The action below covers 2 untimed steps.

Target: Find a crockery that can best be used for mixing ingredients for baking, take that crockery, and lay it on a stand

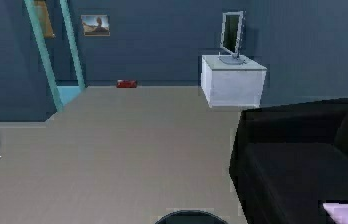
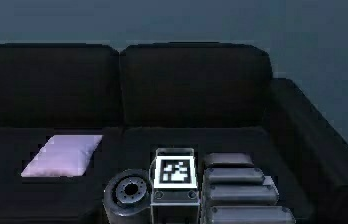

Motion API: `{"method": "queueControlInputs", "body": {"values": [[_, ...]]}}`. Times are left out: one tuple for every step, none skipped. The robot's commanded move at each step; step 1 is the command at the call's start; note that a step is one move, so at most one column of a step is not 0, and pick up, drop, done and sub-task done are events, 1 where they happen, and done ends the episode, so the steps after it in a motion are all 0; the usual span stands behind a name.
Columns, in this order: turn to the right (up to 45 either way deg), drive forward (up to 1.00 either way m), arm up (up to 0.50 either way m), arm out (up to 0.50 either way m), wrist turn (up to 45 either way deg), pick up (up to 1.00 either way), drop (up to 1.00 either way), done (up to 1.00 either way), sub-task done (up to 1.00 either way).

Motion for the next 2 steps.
{"method": "queueControlInputs", "body": {"values": [[0.0, 1.0, 0.0, 0.0, 0.0, 0.0, 0.0, 0.0, 0.0], [0.0, 1.0, 0.0, 0.0, 0.0, 0.0, 0.0, 0.0, 0.0]]}}
